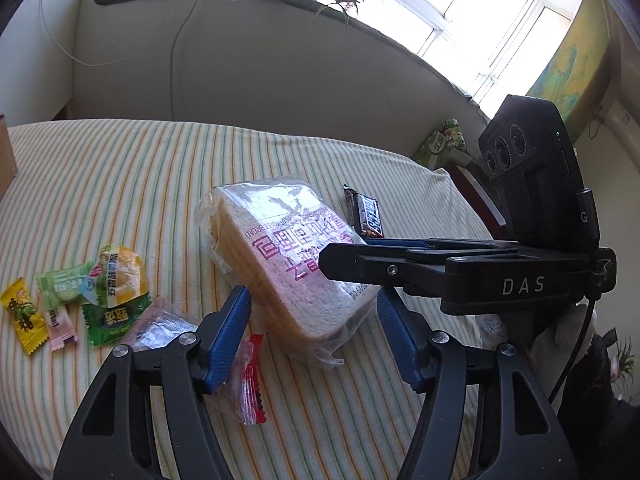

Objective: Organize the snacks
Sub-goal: 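Grasp the bagged bread loaf with both tools from opposite sides, then lift the bread loaf with both tools and carry it over the box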

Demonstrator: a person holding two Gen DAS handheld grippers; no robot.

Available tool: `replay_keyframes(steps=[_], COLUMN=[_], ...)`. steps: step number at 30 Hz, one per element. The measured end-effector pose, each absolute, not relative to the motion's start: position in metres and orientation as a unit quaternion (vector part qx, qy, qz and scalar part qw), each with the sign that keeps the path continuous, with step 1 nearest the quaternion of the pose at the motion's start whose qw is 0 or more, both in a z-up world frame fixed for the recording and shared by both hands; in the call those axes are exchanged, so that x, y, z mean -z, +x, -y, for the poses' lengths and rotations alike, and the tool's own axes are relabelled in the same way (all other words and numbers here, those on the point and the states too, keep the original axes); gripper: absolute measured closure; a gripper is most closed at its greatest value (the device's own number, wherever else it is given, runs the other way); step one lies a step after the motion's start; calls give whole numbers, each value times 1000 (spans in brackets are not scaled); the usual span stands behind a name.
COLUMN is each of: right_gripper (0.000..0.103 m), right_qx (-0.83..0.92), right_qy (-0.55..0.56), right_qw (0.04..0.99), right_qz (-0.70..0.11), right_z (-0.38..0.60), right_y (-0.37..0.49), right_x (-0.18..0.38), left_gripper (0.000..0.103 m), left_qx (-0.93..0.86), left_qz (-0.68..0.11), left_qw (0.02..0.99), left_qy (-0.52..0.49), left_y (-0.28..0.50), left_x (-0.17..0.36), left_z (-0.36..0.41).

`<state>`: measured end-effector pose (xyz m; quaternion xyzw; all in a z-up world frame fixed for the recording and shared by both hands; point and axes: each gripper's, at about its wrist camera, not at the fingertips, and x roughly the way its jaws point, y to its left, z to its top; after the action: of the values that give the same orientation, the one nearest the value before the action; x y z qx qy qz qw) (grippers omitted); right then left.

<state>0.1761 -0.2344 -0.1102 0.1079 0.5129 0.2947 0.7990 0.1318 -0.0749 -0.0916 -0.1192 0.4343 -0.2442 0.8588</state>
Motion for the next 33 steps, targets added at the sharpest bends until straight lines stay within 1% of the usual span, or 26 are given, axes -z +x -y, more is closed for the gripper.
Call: replay_keyframes(steps=[3,7,11,24,33], right_gripper=[48,49,53,54,54], right_qx=[-306,-305,-301,-303,-324], right_qy=[116,112,105,68,46], right_qw=[791,793,798,817,823], right_qz=[-517,-515,-512,-486,-465], right_z=[232,231,229,203,170], right_y=[178,177,175,163,156], right_x=[112,108,104,76,51], left_gripper=[40,42,43,43,43], left_qx=[245,247,247,236,209], left_qz=[-437,-435,-433,-404,-376], left_qw=[857,858,859,877,895], left_qy=[-119,-116,-113,-114,-116], left_y=[136,136,133,115,97], left_x=[93,93,91,67,46], left_z=[76,76,76,58,31])
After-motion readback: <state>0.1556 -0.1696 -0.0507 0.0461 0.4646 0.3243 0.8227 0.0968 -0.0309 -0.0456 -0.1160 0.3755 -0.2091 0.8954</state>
